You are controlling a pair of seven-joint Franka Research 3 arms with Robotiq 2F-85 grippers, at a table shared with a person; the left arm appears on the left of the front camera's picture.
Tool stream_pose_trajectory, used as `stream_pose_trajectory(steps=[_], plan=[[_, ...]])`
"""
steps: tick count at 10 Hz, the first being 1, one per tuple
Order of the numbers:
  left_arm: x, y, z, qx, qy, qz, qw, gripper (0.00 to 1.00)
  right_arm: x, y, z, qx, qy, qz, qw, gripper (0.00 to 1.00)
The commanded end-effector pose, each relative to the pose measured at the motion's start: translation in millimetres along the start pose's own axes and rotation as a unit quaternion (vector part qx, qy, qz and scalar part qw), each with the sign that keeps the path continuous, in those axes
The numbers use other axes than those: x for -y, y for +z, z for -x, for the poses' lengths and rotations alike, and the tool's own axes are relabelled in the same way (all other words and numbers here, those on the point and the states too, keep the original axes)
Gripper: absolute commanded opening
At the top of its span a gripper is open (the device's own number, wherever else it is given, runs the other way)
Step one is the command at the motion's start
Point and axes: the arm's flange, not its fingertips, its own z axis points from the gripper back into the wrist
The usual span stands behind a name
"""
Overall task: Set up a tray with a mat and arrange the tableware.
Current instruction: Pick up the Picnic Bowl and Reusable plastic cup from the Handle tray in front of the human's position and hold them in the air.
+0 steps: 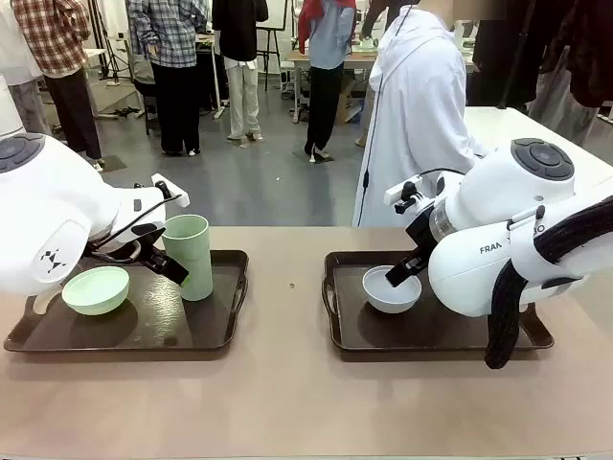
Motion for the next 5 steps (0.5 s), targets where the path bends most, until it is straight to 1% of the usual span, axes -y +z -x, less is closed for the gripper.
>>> stream_pose_trajectory(steps=[1, 5], plan=[[0.2, 0.0, 0.1, 0.0, 0.0, 0.0, 1.0, 1.0, -0.1, 0.0, 0.0, 0.0, 0.0, 0.0, 1.0, 1.0], [0.2, 0.0, 0.1, 0.0, 0.0, 0.0, 1.0, 1.0, -0.1, 0.0, 0.0, 0.0, 0.0, 0.0, 1.0, 1.0]])
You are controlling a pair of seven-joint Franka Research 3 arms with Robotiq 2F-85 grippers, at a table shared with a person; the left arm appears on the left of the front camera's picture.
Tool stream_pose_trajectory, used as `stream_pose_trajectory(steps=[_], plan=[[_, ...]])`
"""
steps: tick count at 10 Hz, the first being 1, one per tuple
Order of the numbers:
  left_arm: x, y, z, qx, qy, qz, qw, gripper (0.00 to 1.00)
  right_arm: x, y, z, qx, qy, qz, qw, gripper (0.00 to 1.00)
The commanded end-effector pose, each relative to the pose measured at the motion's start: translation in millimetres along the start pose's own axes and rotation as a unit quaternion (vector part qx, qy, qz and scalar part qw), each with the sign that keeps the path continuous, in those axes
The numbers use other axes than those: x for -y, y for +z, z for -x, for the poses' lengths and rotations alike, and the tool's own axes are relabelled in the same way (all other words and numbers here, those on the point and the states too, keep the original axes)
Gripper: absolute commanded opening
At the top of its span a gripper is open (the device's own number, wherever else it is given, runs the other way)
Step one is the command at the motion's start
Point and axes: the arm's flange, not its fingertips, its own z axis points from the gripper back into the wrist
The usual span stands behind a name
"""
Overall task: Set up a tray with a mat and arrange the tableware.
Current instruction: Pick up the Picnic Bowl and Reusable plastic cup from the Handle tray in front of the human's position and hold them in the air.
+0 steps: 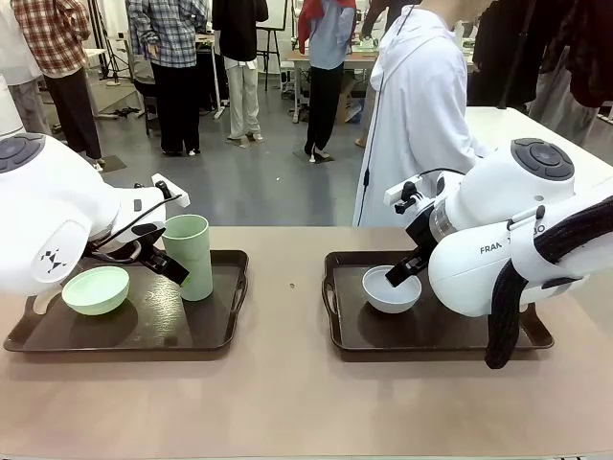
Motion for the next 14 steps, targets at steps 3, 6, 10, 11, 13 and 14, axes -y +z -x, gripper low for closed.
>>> stream_pose_trajectory(steps=[3, 6, 10, 11, 13, 14], plan=[[-0.2, 0.0, 0.2, 0.0, 0.0, 0.0, 1.0, 1.0, -0.1, 0.0, 0.0, 0.0, 0.0, 0.0, 1.0, 1.0], [-0.2, 0.0, 0.2, 0.0, 0.0, 0.0, 1.0, 1.0, -0.1, 0.0, 0.0, 0.0, 0.0, 0.0, 1.0, 1.0], [3.6, 52.2, 20.1, -0.02, -0.035, -0.031, 0.999, 1.0, -16.2, 50.2, 5.2, 0.008, -0.007, -0.019, 1.0, 1.0], [6.3, 77.3, 26.9, -0.034, -0.031, -0.049, 0.998, 1.0, -26.2, 74.3, 8.7, -0.007, -0.021, -0.012, 1.0, 1.0], [23.8, 116.1, 50.6, -0.108, -0.006, -0.03, 0.994, 1.0, -48.0, 105.0, 38.9, -0.104, -0.055, -0.031, 0.993, 1.0], [32.4, 125.2, 65.4, -0.13, -0.006, 0.008, 0.991, 1.0, -55.5, 104.6, 64.3, -0.168, -0.069, -0.034, 0.983, 1.0]])
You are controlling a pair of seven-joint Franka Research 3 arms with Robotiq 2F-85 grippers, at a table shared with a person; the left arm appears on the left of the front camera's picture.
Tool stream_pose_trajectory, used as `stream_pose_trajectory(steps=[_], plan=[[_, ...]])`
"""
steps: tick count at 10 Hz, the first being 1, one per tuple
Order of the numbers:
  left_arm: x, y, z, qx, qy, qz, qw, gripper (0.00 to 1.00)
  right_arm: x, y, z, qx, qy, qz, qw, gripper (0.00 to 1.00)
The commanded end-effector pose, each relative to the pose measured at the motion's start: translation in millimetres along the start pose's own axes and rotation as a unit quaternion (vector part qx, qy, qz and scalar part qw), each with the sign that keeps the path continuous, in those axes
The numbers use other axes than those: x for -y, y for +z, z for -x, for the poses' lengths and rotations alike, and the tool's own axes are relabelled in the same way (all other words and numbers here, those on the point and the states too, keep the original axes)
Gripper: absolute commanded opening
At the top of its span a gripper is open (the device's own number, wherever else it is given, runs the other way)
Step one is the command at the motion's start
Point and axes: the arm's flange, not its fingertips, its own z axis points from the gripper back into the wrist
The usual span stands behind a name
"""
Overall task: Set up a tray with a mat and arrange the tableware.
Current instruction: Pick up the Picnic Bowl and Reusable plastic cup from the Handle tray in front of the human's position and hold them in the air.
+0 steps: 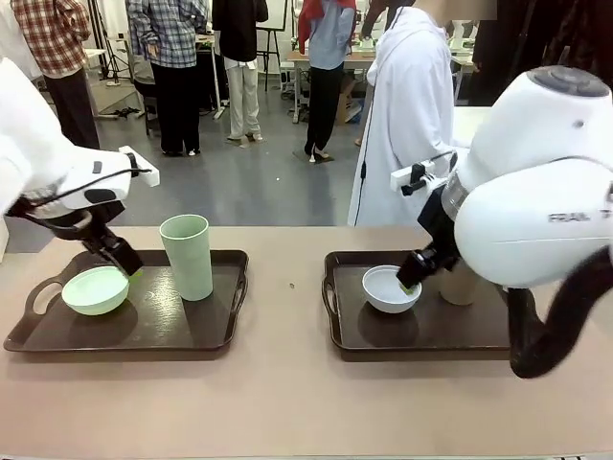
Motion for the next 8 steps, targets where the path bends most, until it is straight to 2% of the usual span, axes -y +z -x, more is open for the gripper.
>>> stream_pose_trajectory(steps=[1, 2, 3, 4, 5, 8], plan=[[34.5, 15.5, 73.6, -0.036, 0.013, 0.063, 0.997, 1.0, -19.5, -11.8, 88.0, -0.098, -0.038, -0.033, 0.994, 1.0], [44.5, 17.2, 89.3, -0.042, 0.019, 0.081, 0.996, 1.0, -25.6, -24.6, 114.1, -0.138, -0.054, -0.054, 0.987, 1.0], [51.9, 17.0, 106.0, -0.051, 0.032, 0.084, 0.995, 1.0, -32.4, -31.5, 134.1, -0.157, -0.072, -0.052, 0.984, 1.0], [52.4, 13.5, 109.7, -0.041, 0.05, 0.067, 0.996, 1.0, -31.8, -28.1, 130.2, -0.133, -0.065, -0.011, 0.989, 1.0], [32.4, 41.7, 30.1, -0.054, 0.009, 0.074, 0.996, 1.0, -17.8, -2.0, 42.6, -0.153, -0.045, -0.037, 0.986, 1.0], [34.3, 49.9, 34.8, -0.054, 0.014, 0.08, 0.995, 1.0, -21.2, -0.6, 45.1, -0.161, -0.051, -0.033, 0.985, 1.0]])
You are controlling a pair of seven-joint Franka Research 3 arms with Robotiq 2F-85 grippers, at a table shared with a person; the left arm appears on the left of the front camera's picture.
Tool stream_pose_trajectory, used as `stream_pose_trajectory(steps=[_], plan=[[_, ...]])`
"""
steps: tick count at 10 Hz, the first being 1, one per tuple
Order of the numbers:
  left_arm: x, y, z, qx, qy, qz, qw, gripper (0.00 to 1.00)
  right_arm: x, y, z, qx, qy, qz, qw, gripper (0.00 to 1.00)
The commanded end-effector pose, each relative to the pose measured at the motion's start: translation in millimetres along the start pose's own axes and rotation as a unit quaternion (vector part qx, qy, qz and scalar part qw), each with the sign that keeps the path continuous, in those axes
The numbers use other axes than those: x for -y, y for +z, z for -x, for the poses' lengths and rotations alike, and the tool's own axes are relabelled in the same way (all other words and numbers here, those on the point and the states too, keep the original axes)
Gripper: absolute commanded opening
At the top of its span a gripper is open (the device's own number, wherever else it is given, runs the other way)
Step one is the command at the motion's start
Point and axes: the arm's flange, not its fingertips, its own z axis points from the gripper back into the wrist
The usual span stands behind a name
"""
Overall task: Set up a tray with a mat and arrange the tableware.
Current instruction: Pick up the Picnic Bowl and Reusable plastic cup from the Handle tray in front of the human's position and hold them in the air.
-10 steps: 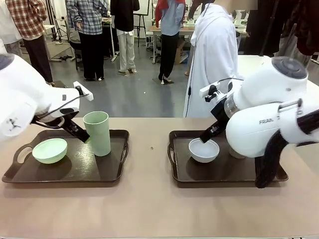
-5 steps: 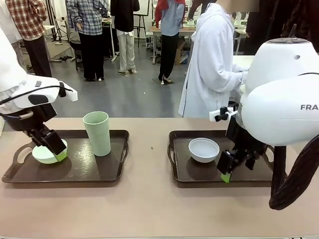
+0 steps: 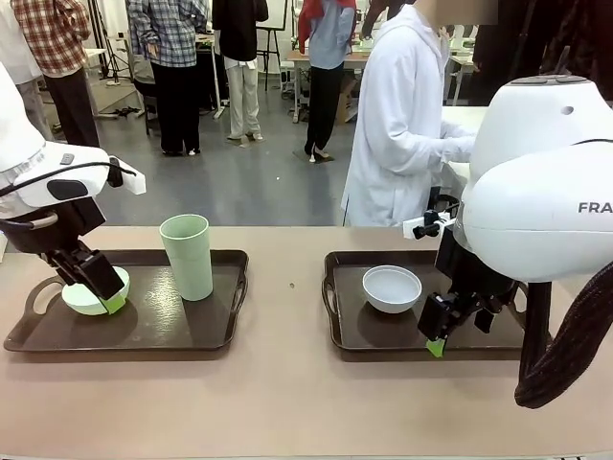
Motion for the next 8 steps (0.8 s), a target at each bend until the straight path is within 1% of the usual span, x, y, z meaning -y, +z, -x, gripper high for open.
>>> stream_pose_trajectory(steps=[1, 2, 4, 6, 7, 8], plan=[[-12.1, 2.2, -1.5, -0.01, 0.027, 0.014, 0.999, 1.0, 24.4, 8.5, 2.7, 0.002, -0.029, -0.039, 0.999, 1.0], [-25.6, 5.0, 3.5, 0.0, 0.043, 0.047, 0.998, 1.0, 59.1, 17.8, 17.2, 0.013, -0.066, -0.071, 0.995, 1.0], [-59.7, 13.1, 18.0, 0.03, 0.078, 0.13, 0.988, 1.0, 122.2, 28.8, 55.3, 0.052, -0.108, -0.149, 0.982, 1.0], [-100.4, 24.9, 47.3, 0.07, 0.133, 0.219, 0.964, 1.0, 179.5, 29.6, 99.2, 0.101, -0.123, -0.244, 0.957, 1.0], [-124.1, 26.6, 61.6, 0.088, 0.153, 0.249, 0.952, 1.0, 204.4, 28.3, 116.7, 0.123, -0.132, -0.275, 0.944, 1.0], [-145.6, 28.2, 87.1, 0.106, 0.185, 0.275, 0.937, 1.0, 228.5, 27.0, 137.4, 0.143, -0.137, -0.308, 0.93, 1.0]])
